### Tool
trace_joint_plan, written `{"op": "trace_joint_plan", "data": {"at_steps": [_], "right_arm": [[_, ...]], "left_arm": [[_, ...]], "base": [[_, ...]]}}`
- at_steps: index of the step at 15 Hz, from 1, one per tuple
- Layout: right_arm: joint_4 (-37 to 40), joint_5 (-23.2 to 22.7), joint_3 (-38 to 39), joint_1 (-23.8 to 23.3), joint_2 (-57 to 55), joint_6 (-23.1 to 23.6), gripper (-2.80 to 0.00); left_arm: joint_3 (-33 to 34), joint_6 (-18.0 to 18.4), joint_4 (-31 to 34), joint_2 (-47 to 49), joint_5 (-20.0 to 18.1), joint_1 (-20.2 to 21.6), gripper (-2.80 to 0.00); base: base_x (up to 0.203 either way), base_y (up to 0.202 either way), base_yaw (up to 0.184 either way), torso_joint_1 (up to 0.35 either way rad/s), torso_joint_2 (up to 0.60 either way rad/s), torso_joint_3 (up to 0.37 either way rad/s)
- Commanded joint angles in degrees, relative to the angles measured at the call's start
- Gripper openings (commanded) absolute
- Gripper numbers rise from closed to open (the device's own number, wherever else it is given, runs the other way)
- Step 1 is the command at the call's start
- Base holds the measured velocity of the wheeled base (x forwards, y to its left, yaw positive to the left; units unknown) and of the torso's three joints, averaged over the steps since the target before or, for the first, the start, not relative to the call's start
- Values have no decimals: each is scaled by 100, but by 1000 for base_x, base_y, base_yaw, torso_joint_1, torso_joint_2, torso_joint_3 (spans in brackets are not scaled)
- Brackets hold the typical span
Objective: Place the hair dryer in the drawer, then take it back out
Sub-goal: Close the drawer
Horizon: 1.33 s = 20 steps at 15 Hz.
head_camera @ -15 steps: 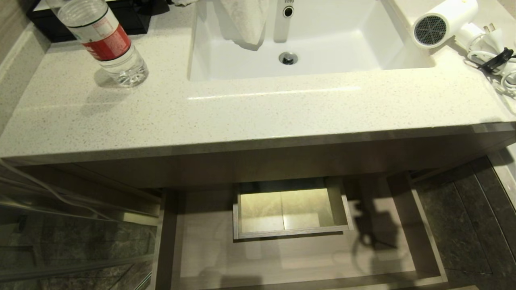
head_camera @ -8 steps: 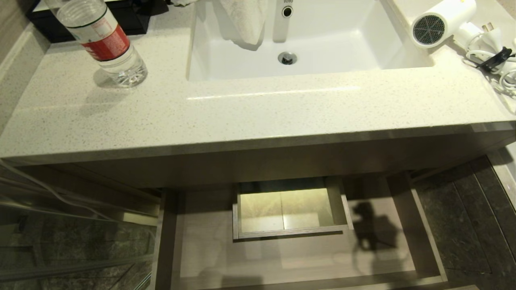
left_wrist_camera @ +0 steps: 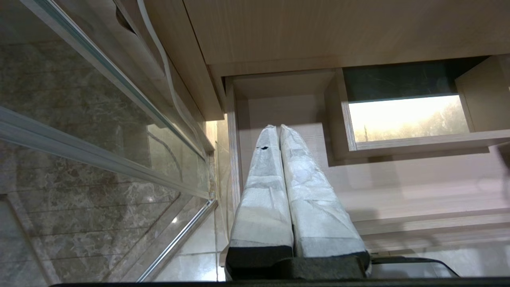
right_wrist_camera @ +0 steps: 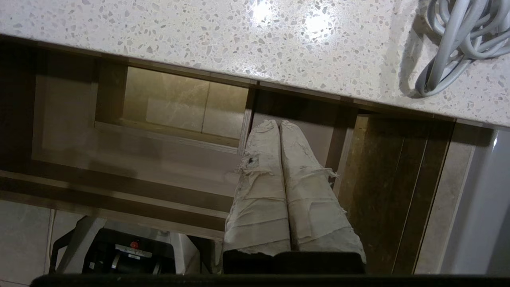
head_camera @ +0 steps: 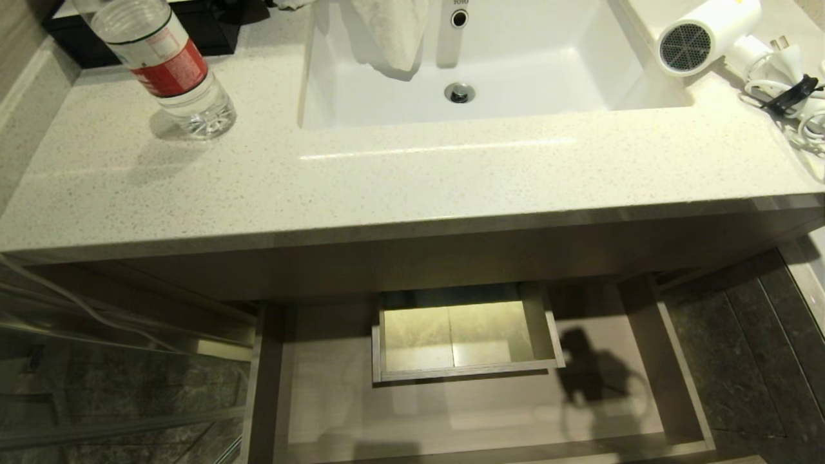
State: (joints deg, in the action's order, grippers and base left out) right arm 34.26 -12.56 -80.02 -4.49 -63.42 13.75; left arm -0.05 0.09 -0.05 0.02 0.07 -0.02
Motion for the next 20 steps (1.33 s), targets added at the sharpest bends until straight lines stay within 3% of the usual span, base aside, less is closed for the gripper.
{"op": "trace_joint_plan", "data": {"at_steps": [1, 12, 20], "right_arm": [[34, -10, 30, 9, 25, 14, -280], [-309, -10, 302, 0, 163, 22, -280], [-336, -18, 347, 18, 255, 52, -280]], "left_arm": [[1, -1, 5, -2, 1, -2, -280], [5, -1, 5, -2, 1, 2, -280], [-3, -1, 5, -2, 1, 1, -280]], "base": [[0, 0, 0, -46, 134, 114], [0, 0, 0, -162, 432, 266], [0, 0, 0, -15, 42, 26]]}}
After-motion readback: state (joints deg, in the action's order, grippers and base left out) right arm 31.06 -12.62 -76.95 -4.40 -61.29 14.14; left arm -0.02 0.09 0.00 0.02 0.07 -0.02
